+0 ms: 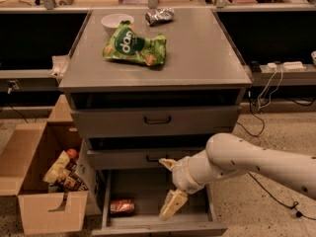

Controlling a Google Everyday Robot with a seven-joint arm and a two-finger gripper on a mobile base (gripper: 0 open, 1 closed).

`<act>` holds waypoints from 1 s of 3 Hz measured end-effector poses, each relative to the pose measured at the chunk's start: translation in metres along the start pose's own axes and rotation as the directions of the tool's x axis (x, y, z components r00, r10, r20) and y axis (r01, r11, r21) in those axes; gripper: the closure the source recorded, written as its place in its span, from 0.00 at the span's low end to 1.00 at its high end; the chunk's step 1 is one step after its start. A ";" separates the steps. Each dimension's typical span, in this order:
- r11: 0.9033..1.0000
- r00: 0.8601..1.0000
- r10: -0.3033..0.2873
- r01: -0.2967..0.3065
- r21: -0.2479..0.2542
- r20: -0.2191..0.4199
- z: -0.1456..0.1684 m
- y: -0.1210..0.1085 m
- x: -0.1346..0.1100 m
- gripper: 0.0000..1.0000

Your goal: Pick coke can from bottom drawer and place on counter

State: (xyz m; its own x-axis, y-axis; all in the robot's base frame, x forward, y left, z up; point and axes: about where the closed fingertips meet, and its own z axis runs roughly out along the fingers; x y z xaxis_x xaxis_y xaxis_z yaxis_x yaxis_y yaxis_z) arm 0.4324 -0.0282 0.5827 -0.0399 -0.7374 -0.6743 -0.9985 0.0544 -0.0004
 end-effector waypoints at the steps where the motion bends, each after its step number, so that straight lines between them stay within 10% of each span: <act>1: 1.000 1.000 -0.011 0.011 -0.020 0.007 0.047 -0.007 0.025 0.00; 3: 0.999 0.998 0.024 -0.021 -0.041 0.062 0.132 -0.021 0.068 0.00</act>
Offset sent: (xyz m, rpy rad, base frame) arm 0.0271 0.0355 -0.1707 0.0528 0.0397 -0.0011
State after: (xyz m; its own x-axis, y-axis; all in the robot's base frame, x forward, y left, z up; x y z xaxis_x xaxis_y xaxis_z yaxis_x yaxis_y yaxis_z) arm 0.4561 0.0096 0.4390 -0.0610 -0.6930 -0.7183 -0.9981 0.0420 0.0442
